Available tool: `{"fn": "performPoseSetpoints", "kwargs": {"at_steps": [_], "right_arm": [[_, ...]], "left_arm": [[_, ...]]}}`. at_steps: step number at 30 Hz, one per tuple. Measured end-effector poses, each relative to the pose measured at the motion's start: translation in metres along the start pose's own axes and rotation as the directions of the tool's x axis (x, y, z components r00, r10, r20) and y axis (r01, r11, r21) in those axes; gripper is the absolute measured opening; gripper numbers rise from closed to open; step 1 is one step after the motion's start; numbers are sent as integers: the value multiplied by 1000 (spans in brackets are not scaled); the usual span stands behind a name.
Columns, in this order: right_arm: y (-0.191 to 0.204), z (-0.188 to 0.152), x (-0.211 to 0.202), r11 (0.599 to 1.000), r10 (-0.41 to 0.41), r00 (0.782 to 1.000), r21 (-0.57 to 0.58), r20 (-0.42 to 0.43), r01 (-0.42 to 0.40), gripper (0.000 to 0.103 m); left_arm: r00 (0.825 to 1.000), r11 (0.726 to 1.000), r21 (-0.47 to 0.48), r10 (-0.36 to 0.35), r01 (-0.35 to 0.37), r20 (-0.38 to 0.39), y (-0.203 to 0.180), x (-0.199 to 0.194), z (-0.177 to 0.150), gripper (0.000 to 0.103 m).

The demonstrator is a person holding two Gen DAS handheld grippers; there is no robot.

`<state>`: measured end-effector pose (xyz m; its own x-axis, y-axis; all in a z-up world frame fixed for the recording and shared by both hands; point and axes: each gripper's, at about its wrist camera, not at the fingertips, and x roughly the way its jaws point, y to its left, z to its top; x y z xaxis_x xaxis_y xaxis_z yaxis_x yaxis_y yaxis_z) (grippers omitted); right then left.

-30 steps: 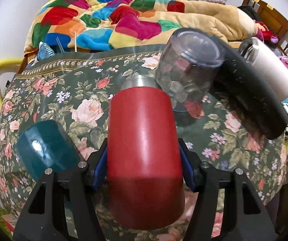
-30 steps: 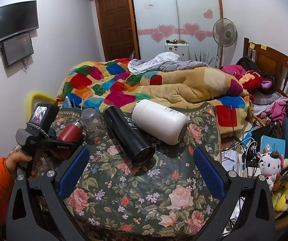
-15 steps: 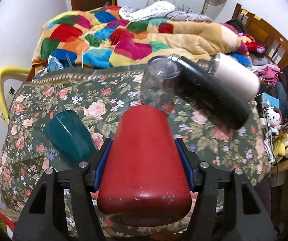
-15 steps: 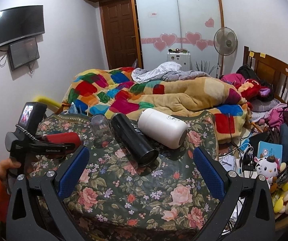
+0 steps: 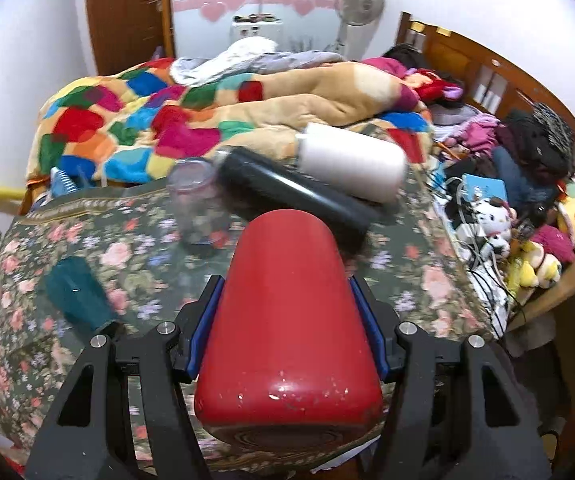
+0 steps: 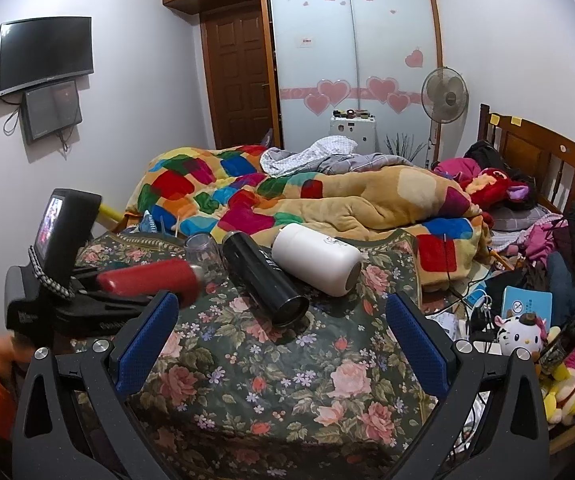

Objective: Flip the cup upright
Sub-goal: 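Lift the red tumbler with the left tool toward the right tool, then close the right tool on the red tumbler while the left tool opens and releases it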

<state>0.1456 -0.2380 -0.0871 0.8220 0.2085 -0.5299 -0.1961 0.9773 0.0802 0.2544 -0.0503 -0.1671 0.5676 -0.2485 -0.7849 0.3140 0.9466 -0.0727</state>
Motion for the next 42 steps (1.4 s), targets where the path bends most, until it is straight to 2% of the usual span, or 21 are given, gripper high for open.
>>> {"fn": "performPoseSetpoints", "kwargs": {"at_steps": [6,15,22,28,36,39,42], "right_arm": [[-3,-7,1,1000,-12,1000,-8,-23,12,103],[-9,-19,11,1000,-31,996,-6,-78,31,103],[-17,-26,23,999,-44,992,6,-120,45,103],[-20,-33,37,999,-37,985,20,-169,41,103],[-16,-39,58,1000,-3,973,22,-232,8,103],[-14,-38,63,1000,11,970,31,-242,-3,103],[-11,-36,68,998,40,968,51,-250,-28,103]], "left_arm": [[998,998,-3,-58,58,-17,-28,25,-9,61],[996,999,-10,-38,37,-85,-46,74,-33,61],[996,999,15,-26,28,-88,-52,80,-42,61],[987,999,-11,-38,36,-155,-45,97,-54,61],[986,998,-11,-60,59,-158,-43,93,-58,62],[988,998,-4,-58,58,-142,-39,80,-54,72],[993,999,-9,-51,51,-104,-34,64,-52,73]]}}
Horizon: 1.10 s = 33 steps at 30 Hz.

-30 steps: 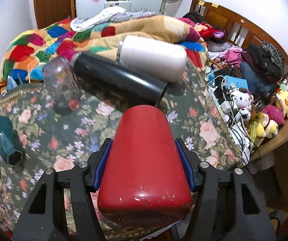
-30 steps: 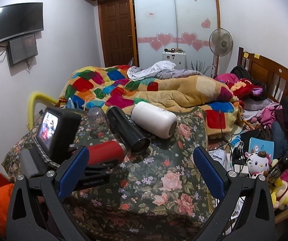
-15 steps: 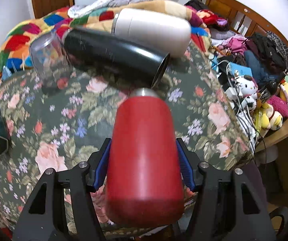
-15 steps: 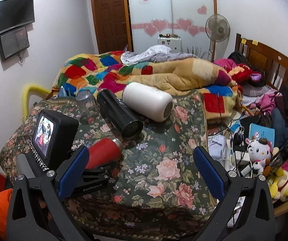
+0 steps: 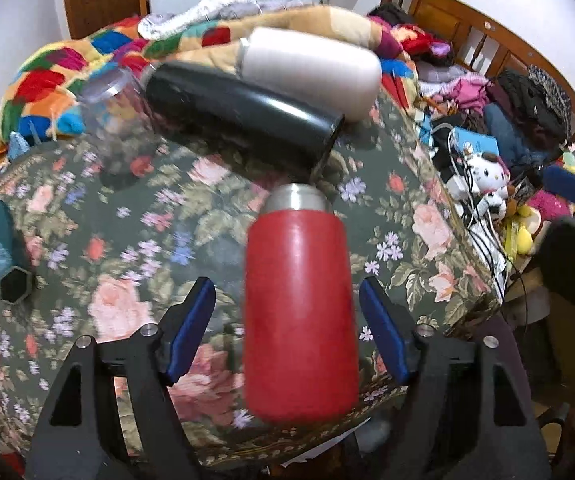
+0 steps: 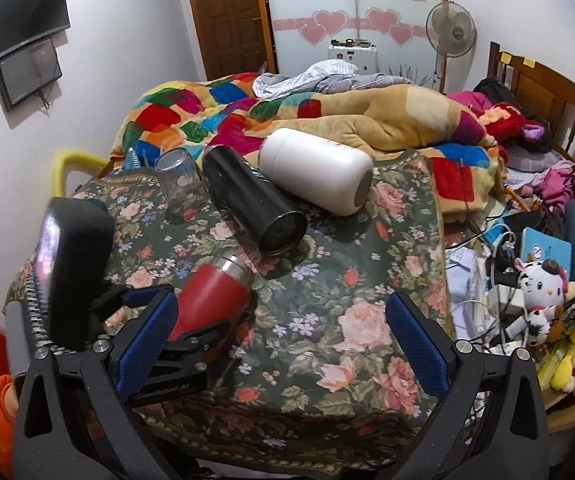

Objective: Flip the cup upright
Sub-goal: 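Close the right tool on the red tumbler while the left tool opens and releases it, then rotate the red tumbler upright with the right tool, opening facing up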

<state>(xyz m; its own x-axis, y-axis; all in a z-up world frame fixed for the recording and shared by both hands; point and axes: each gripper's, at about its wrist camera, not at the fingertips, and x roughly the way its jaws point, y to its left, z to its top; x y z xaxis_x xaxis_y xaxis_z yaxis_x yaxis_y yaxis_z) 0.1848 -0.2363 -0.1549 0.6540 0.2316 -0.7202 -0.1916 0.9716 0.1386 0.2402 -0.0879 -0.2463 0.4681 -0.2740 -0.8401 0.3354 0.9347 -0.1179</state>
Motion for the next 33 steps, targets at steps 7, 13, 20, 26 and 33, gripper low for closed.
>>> {"fn": "performPoseSetpoints", "kwargs": {"at_steps": [7,13,20,26,33], "right_arm": [[15,5,37,999,36,996,-23,-79,-38,85],[32,-2,82,994,105,970,2,-219,-107,78],[42,-5,115,991,135,939,41,-316,-129,76],[46,-3,128,989,150,926,43,-345,-144,75],[60,9,112,988,131,946,-41,-296,-149,61]], "left_arm": [[982,989,-63,141,-134,123,38,-54,-15,83],[958,966,-119,246,-229,148,70,-80,-40,83],[948,951,-169,282,-258,144,82,-86,-65,83],[952,947,-218,272,-238,142,89,-86,-72,83],[944,943,-217,290,-252,161,89,-92,-68,83]]}}
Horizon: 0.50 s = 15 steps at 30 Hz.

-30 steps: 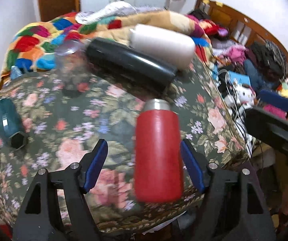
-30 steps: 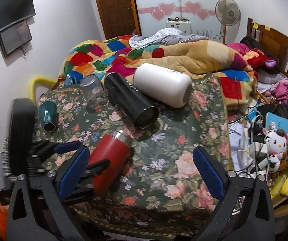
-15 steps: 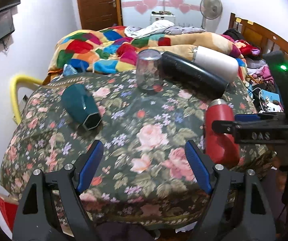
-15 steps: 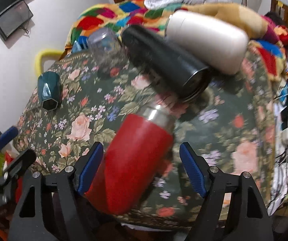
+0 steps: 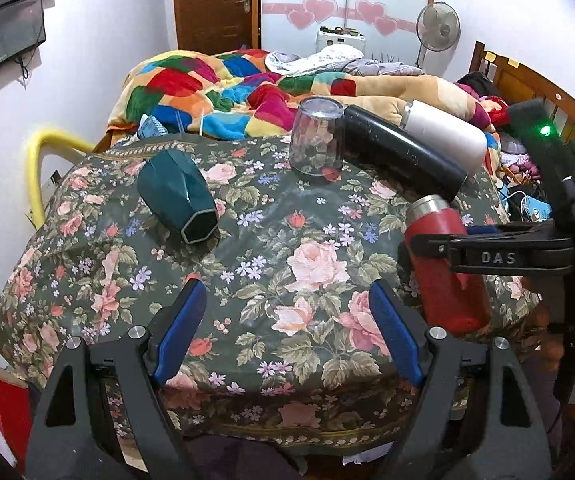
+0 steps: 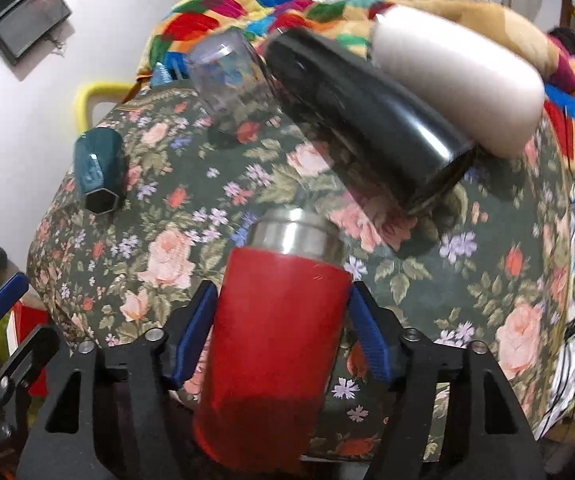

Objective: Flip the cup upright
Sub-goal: 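Rotate the red tumbler upright with the right tool, opening facing up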

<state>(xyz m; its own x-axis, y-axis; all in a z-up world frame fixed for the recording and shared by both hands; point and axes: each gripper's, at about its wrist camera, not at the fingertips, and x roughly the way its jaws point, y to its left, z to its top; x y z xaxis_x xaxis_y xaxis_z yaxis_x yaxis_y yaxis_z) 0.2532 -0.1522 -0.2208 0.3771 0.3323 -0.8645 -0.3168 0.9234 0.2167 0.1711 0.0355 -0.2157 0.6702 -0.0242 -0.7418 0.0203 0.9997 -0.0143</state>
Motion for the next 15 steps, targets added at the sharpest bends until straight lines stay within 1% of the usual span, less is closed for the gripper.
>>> {"fn": "performPoseSetpoints", "kwargs": {"at_steps": [5,10,15], "right_arm": [[12,7,-24,997,-28,995,-68,93,35,61],[18,17,-41,996,-9,988,-81,154,21,59],[31,25,-42,989,-53,978,-124,202,79,59]], "left_arm": [[1000,1000,-9,5,-4,10,1,-1,3,83],[1000,1000,-23,1,0,11,3,0,4,83],[1000,1000,-28,2,-1,15,4,0,6,83]]}}
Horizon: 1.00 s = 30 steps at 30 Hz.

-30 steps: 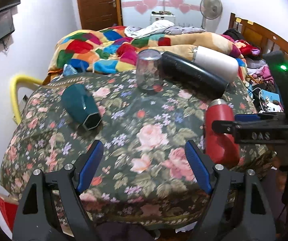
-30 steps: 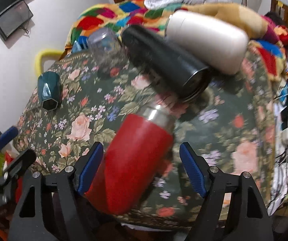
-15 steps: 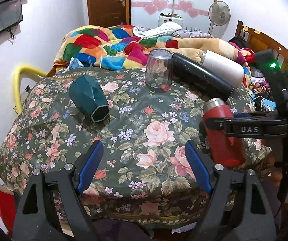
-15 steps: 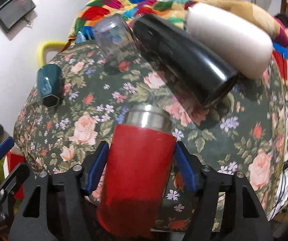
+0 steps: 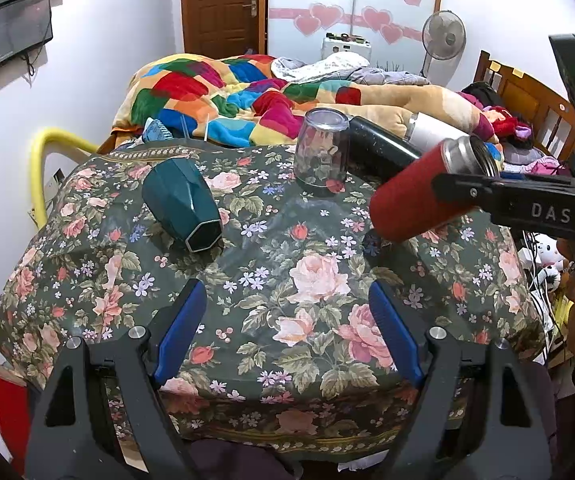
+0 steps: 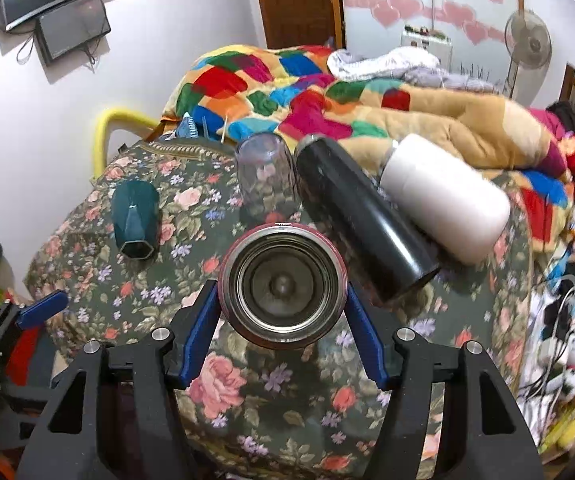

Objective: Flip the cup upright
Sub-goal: 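Rotate the red tumbler upright with the right tool, opening facing up, then lower the upright tumbler onto the bed and open the right tool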

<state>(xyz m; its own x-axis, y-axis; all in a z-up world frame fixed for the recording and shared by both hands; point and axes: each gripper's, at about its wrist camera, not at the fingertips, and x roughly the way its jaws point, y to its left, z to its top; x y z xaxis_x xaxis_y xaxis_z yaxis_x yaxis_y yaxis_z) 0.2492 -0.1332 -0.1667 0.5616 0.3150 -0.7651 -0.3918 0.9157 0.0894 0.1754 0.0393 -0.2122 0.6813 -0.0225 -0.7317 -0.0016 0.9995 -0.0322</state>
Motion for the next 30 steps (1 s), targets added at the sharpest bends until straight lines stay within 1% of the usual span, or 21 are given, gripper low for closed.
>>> {"fn": "performPoseSetpoints", "kwargs": {"at_steps": [1,5,9,11,15,18,22,26,30], "right_arm": [[3,2,2,1000,-11,1000,-13,4,11,59],[6,3,5,999,-13,1000,-40,1,13,59],[9,-5,15,999,3,999,-40,-34,-4,59],[12,-10,12,998,-8,1000,-55,-15,7,59],[18,-14,8,996,-28,1000,-88,-7,27,59],[17,-15,7,997,-27,1000,-78,-13,26,59],[13,-15,9,999,8,999,-40,-48,-10,60],[13,-21,11,999,23,997,-29,-75,-25,61],[17,-26,7,999,15,997,-40,-80,-19,61]], "left_arm": [[1000,1000,-1,0,0,1,0,0,1,83],[1000,1000,-6,-2,2,5,2,0,3,83],[1000,1000,-17,-4,4,2,4,3,4,83],[1000,1000,-25,-8,8,-2,5,4,3,83],[1000,1000,-29,-5,5,-11,7,7,3,83],[1000,1000,-29,-6,6,-10,7,7,3,83],[1000,1000,-27,-5,5,-10,6,6,3,83],[1000,1000,-25,-5,4,-6,5,4,3,83],[1000,1000,-23,-10,10,7,3,-3,3,83]]}}
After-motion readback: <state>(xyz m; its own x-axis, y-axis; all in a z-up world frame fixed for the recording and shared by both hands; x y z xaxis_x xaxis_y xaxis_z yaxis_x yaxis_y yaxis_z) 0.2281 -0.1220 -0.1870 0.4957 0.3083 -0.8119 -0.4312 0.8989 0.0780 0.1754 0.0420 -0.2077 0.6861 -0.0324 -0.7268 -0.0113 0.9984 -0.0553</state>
